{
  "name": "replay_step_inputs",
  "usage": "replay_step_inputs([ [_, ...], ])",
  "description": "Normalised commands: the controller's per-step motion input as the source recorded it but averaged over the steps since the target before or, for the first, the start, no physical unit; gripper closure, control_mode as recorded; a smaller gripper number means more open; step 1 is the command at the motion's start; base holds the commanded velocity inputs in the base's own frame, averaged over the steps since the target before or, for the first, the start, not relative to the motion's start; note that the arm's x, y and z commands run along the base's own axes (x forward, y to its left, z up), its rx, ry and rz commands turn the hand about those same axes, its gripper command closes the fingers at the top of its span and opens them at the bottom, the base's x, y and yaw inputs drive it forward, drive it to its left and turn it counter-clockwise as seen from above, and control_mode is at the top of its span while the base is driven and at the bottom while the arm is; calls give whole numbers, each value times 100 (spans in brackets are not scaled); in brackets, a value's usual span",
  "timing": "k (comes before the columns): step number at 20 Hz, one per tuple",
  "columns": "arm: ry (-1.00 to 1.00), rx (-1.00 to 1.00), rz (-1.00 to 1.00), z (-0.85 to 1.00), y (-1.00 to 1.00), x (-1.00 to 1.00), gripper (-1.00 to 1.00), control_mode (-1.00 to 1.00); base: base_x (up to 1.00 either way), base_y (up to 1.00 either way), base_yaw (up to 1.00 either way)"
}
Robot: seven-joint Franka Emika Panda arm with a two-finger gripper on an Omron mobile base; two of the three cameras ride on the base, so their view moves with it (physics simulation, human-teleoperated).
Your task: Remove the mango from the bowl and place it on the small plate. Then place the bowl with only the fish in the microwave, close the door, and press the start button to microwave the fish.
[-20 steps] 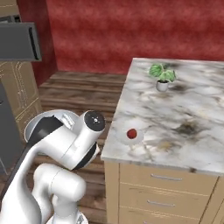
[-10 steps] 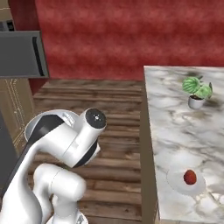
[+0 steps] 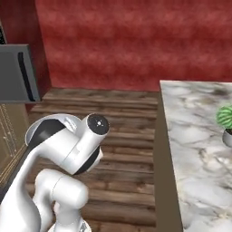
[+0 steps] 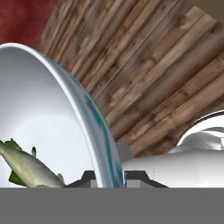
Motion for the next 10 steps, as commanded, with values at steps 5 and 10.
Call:
replay_step_inputs([
  [5, 0, 0, 0, 0, 0, 0, 100, 100, 100, -2, 23],
  [10, 0, 0, 0, 0, 0, 0, 100, 100, 100, -8, 31],
])
